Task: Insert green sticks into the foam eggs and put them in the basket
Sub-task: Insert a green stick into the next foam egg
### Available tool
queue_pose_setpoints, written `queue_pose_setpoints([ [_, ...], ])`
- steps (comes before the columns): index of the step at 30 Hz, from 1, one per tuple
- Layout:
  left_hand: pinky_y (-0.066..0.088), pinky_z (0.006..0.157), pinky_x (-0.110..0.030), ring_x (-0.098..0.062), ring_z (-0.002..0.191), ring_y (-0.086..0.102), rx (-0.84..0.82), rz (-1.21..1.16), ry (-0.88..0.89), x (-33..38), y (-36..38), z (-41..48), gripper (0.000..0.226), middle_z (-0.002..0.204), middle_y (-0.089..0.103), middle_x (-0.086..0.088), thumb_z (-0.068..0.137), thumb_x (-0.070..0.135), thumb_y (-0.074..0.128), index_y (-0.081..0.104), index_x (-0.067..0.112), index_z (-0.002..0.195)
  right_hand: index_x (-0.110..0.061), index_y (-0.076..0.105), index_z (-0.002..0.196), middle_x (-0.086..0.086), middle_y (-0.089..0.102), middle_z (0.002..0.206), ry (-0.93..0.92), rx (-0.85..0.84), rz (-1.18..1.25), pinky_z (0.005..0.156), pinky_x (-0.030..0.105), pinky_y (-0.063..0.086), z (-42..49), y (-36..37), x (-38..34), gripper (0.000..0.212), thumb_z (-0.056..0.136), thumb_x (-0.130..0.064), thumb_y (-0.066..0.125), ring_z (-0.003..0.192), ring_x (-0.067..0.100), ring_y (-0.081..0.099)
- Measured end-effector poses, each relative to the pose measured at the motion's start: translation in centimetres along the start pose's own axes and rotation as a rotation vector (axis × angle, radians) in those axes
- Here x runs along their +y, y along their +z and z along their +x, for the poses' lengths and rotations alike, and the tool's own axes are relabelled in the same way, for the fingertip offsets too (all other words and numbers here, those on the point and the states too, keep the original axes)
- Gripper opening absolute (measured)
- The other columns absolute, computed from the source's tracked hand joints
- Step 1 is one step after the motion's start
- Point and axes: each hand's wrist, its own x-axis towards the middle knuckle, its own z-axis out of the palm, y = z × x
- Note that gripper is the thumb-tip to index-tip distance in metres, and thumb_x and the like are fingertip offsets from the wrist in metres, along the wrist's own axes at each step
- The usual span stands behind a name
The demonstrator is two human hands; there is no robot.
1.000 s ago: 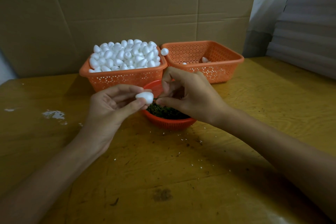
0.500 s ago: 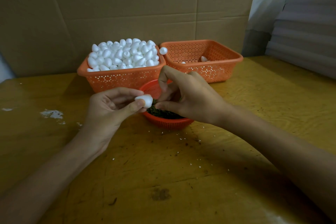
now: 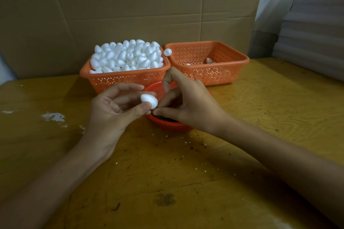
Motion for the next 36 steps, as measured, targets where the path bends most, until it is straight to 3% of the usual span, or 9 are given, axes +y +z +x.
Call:
queue_pose_setpoints([
  [2, 0.062, 0.081, -0.029, -0.025, 0.096, 0.078, -0.012, 0.004, 0.0, 0.0, 0.14, -0.11, 0.039, 0.107, 0.08, -0.014, 0.07, 0.032, 0.095, 0.078, 0.024, 0.105, -0.013, 0.044, 0.101, -0.006, 0.079, 0.077, 0.008, -0.004, 0.025, 0.065, 0.012, 0.047, -0.19, 0.45, -0.01, 0.052, 0.079, -0.013, 0.09, 0.074, 0.003, 0.074],
  [9, 0.062, 0.085, -0.031, -0.03, 0.106, 0.076, -0.037, 0.027, 0.032, 0.11, -0.14, 0.06, 0.036, 0.112, 0.079, -0.013, 0.073, 0.035, 0.094, 0.081, 0.021, 0.103, -0.02, 0.042, 0.103, -0.009, 0.079, 0.077, 0.012, 0.035, 0.063, 0.067, 0.01, 0.047, -0.25, 0.62, -0.12, 0.054, 0.079, -0.014, 0.091, 0.073, -0.002, 0.073],
  [13, 0.062, 0.08, -0.028, -0.024, 0.09, 0.078, -0.012, 0.006, 0.009, 0.19, -0.09, 0.07, 0.039, 0.107, 0.08, -0.013, 0.072, 0.036, 0.094, 0.081, 0.022, 0.106, -0.02, 0.043, 0.103, -0.009, 0.078, 0.075, 0.007, 0.051, 0.026, 0.066, 0.019, 0.052, -0.34, 0.76, -0.36, 0.054, 0.079, -0.013, 0.091, 0.071, 0.001, 0.074],
  [16, 0.061, 0.079, -0.027, -0.022, 0.089, 0.078, -0.009, 0.007, 0.0, 0.21, -0.03, 0.09, 0.039, 0.105, 0.08, -0.011, 0.071, 0.038, 0.094, 0.082, 0.022, 0.105, -0.012, 0.047, 0.104, -0.009, 0.078, 0.075, -0.004, 0.049, -0.01, 0.068, 0.036, 0.056, -0.45, 0.9, -0.5, 0.05, 0.079, -0.013, 0.09, 0.071, 0.005, 0.074],
  [19, 0.062, 0.079, -0.027, -0.023, 0.09, 0.078, -0.007, 0.023, 0.001, 0.22, -0.09, 0.09, 0.038, 0.105, 0.08, -0.011, 0.071, 0.038, 0.094, 0.083, 0.023, 0.104, -0.011, 0.047, 0.103, -0.008, 0.079, 0.077, -0.01, 0.042, -0.024, 0.068, 0.043, 0.056, -0.42, 0.9, -0.57, 0.049, 0.079, -0.013, 0.09, 0.073, 0.008, 0.075],
  [25, 0.062, 0.083, -0.027, -0.023, 0.101, 0.078, -0.012, 0.085, 0.043, 0.34, -0.15, 0.09, 0.037, 0.106, 0.081, -0.008, 0.071, 0.037, 0.094, 0.082, 0.025, 0.104, -0.013, 0.044, 0.102, -0.009, 0.079, 0.077, -0.003, 0.041, -0.04, 0.067, 0.041, 0.056, -0.43, 0.88, -0.55, 0.05, 0.08, -0.014, 0.089, 0.074, 0.008, 0.075],
  [30, 0.061, 0.086, -0.028, -0.023, 0.102, 0.078, -0.029, 0.084, 0.079, 0.46, 0.21, 0.13, 0.044, 0.106, 0.081, -0.008, 0.072, 0.018, 0.089, 0.076, 0.024, 0.114, -0.021, 0.038, 0.102, -0.012, 0.078, 0.075, 0.015, 0.084, -0.048, 0.069, 0.036, 0.054, -0.39, 1.01, -0.58, 0.057, 0.079, -0.016, 0.09, 0.071, 0.004, 0.073],
  [36, 0.062, 0.091, -0.036, -0.029, 0.101, 0.076, -0.101, 0.128, 0.125, 0.57, 0.61, -0.09, 0.054, 0.106, 0.08, -0.01, 0.074, 0.013, 0.088, 0.068, 0.019, 0.124, -0.013, 0.049, 0.116, -0.011, 0.076, 0.072, 0.012, 0.079, -0.073, 0.067, 0.037, 0.054, -0.5, 1.04, -0.59, 0.051, 0.08, -0.012, 0.085, 0.069, 0.006, 0.072],
])
